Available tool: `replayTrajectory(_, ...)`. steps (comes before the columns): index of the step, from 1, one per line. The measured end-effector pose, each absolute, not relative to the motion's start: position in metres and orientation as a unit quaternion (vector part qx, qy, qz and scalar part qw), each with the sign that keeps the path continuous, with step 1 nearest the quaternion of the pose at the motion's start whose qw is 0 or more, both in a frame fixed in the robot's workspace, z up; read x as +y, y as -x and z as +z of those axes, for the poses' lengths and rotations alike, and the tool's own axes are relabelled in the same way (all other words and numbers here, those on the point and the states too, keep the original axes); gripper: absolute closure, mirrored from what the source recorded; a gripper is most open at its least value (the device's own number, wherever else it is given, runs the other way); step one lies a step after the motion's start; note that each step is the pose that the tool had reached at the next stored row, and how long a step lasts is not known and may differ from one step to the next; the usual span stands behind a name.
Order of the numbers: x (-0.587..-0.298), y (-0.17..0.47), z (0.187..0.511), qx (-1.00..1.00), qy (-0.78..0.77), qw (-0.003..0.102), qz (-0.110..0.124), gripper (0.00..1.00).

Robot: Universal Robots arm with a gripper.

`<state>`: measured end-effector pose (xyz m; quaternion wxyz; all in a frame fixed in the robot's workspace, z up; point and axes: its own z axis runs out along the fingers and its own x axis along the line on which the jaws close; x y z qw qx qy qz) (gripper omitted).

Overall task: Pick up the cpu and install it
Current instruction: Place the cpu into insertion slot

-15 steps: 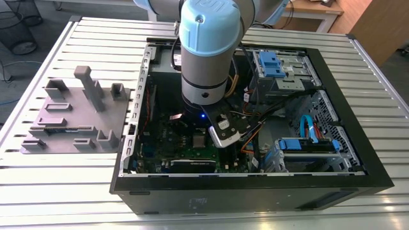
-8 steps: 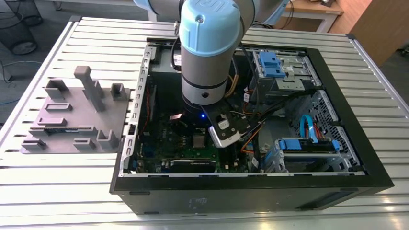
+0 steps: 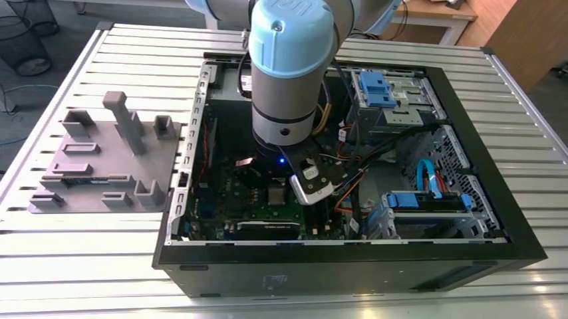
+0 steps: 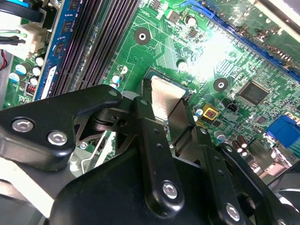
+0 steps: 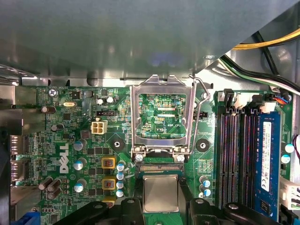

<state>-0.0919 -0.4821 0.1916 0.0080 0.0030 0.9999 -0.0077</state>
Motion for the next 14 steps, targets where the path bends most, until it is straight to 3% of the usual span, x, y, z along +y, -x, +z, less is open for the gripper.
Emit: replayTrajectory(14, -0.4821, 0.0919, 0.1912, 1.000, 0.013, 0.008, -0.008, 0.61)
